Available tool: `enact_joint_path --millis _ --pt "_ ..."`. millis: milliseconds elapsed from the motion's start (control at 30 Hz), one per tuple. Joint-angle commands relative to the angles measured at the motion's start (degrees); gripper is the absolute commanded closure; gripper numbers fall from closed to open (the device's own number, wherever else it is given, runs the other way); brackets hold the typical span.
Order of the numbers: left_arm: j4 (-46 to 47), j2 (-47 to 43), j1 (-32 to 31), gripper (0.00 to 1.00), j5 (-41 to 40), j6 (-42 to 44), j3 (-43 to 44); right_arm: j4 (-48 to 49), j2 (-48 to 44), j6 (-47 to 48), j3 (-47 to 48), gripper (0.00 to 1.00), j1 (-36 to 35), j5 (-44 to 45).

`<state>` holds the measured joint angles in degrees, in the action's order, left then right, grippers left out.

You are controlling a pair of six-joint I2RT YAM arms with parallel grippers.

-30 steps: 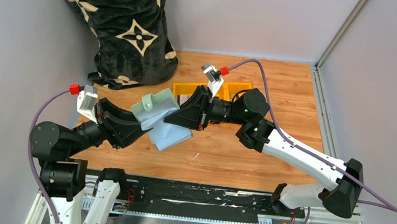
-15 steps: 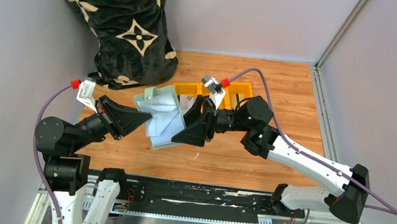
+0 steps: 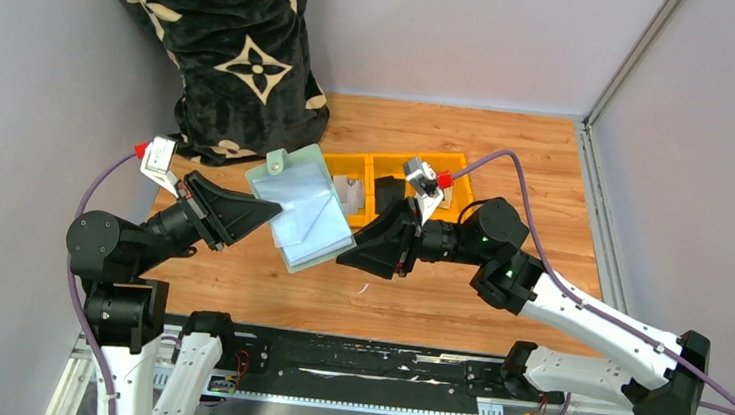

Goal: Take the credit cards out of the card holder
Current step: Remove the credit card from the card holder.

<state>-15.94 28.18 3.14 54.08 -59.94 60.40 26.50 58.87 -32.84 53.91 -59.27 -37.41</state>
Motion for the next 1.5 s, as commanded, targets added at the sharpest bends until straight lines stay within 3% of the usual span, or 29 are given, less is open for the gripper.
enact_joint_path --millis 0,100,333,900,1300,1467 --pt "1.5 0.0 0.0 1.00 1.3 -1.6 0.6 -2.8 0.1 1.9 1.5 0.65 -0.6 7.5" --pt "1.5 0.0 -0.1 1.00 1.8 -1.7 0.7 -1.5 0.9 0.6 1.2 0.61 -0.5 8.7" --pt "2.2 0.2 -0.1 1.00 2.4 -2.4 1.2 -0.1 1.3 0.4 0.8 0.71 -0.3 9.5" --pt "2.3 0.9 -0.1 1.00 2.3 -3.3 2.1 1.8 -0.2 3.3 -2.7 0.64 -0.4 5.8" --pt "2.3 0.9 0.0 1.00 2.5 -3.4 2.4 1.4 0.6 1.8 -0.7 0.80 -0.3 14.3" --pt "2.4 0.8 -0.1 1.00 2.9 -3.3 2.6 2.5 1.3 0.0 0.2 0.77 -0.3 15.5"
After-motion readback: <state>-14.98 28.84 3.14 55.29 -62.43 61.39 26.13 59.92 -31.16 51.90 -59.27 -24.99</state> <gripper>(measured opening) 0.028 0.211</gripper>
